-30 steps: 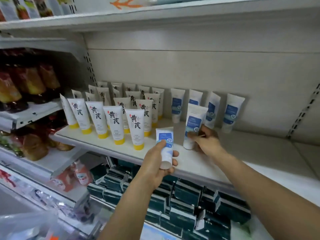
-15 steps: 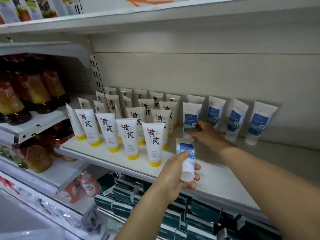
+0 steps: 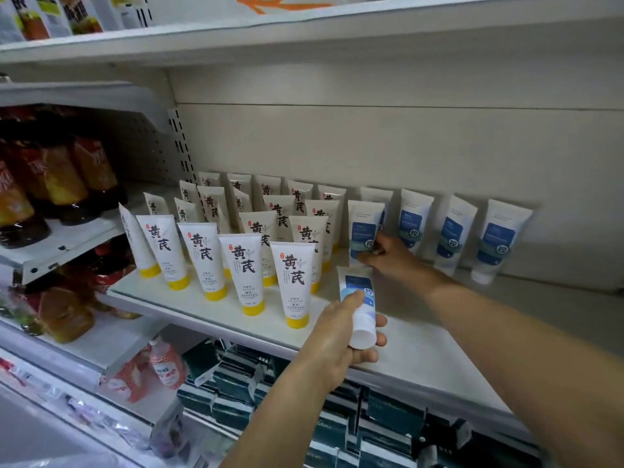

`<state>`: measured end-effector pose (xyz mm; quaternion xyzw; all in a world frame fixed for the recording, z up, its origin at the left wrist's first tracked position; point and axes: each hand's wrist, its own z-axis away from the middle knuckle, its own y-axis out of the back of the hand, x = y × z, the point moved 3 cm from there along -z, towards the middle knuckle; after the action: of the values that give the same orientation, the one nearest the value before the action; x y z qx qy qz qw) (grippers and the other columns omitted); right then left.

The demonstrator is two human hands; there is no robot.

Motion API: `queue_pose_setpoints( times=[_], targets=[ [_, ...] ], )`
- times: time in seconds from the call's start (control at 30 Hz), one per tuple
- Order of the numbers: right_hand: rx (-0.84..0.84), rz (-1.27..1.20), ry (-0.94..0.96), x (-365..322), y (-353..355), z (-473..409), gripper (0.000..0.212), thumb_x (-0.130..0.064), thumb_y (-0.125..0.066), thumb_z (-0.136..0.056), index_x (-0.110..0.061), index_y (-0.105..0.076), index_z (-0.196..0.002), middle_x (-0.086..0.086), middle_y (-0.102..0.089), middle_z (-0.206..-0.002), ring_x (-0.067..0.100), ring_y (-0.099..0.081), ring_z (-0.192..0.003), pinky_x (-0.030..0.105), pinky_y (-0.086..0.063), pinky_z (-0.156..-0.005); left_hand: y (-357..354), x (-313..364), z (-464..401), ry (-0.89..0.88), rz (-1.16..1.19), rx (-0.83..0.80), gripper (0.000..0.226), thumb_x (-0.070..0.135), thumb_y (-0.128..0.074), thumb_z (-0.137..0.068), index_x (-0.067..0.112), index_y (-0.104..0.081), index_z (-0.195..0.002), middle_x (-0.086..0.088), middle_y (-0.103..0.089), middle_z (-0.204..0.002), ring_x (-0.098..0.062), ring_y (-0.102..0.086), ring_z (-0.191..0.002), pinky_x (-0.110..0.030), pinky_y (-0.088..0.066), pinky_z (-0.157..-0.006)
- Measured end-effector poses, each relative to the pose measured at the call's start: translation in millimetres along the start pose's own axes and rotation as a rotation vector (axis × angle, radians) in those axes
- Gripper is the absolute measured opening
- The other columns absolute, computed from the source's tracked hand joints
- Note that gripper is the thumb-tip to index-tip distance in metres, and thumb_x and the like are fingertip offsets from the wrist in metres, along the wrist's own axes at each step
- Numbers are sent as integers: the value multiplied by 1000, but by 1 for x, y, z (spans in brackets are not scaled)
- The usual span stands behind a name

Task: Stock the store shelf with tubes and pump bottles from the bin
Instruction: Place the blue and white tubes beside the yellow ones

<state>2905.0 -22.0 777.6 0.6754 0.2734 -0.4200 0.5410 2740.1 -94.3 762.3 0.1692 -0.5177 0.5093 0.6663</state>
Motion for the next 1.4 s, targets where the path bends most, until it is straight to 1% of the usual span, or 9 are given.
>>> queue_pose_setpoints(
  times=[0.33, 0.47, 0.57, 0.7, 0.77, 0.97, 1.07, 1.2, 1.4],
  targets=[
    [7, 60, -5, 5, 9, 12, 40, -12, -59, -94, -13, -50, -133, 4, -58, -129, 18, -54, -119, 23, -41, -89, -5, -4, 8, -12, 16, 17, 31, 36, -51, -98, 13, -50, -119, -13, -70, -85, -17, -58, -51, -23, -41, -41],
    [124, 151, -12, 15, 19, 21, 13, -22, -53, -97, -14, -62, -104, 2, -64, -104, 20, -59, -97, 30, -47, -86, -7, -7, 10, -30, 9, 22, 32, 38, -49, -99, 15, -51, -122, -12, -71, -86, -16, -57, -51, -23, -40, -44],
    [120, -49, -134, 13, 25, 43, 44, -42, -44, -99, -7, -64, -83, 7, -69, -75, 22, -62, -70, 30, -48, -66, -11, -8, 11, -45, 19, 15, 35, 42, -46, -100, 15, -54, -120, -10, -71, -84, -16, -55, -51, -21, -37, -43],
    [-146, -410, -307, 14, 25, 70, 90, -77, -32, -85, 4, -65, -107, 12, -66, -74, 17, -53, -56, 25, -38, -53, -22, -6, 12, -67, 22, -16, 46, 52, -40, -99, 14, -64, -106, -7, -67, -78, -15, -50, -50, -19, -28, -41],
    [-246, -547, -290, 15, 25, 78, 93, -82, -34, -76, -1, -66, -109, 10, -61, -70, 15, -48, -52, 23, -31, -47, -28, -5, 9, -91, 10, -28, 51, 54, -36, -99, 12, -65, -100, -5, -67, -73, -14, -48, -50, -20, -25, -42],
    [-327, -486, -131, 12, 31, 92, 48, -47, -76, -75, -11, -65, -105, 13, -63, -86, 19, -53, -66, 25, -37, -56, -41, -4, -7, -89, -47, 38, 58, 60, -37, -96, 10, -59, -114, -10, -64, -73, -16, -50, -52, -19, -30, -36],
    [-283, -395, -132, 9, 38, 92, 50, -43, -76, -77, -17, -64, -117, 13, -67, -98, 25, -53, -82, 30, -40, -66, -47, -2, -12, -74, -12, 39, 56, 61, -37, -96, 12, -59, -111, -11, -60, -73, -16, -50, -52, -20, -31, -36],
    [-105, -307, -144, 4, 48, 84, 32, -30, -73, -81, -14, -66, -108, 5, -70, -85, 19, -54, -74, 27, -43, -63, -53, 1, -20, -107, 24, 20, 47, 54, -37, -99, 14, -60, -105, -8, -63, -78, -17, -56, -61, -27, -46, -48],
    [111, -216, -41, 0, 64, 70, 9, -15, -70, -85, -17, -64, -91, 2, -68, -82, 12, -58, -67, 21, -45, -54, -51, 6, -34, -118, 8, 19, 29, 31, -46, -101, 19, -54, -127, -8, -61, -123, -22, -61, -107, -33, -56, -75]
  ],
)
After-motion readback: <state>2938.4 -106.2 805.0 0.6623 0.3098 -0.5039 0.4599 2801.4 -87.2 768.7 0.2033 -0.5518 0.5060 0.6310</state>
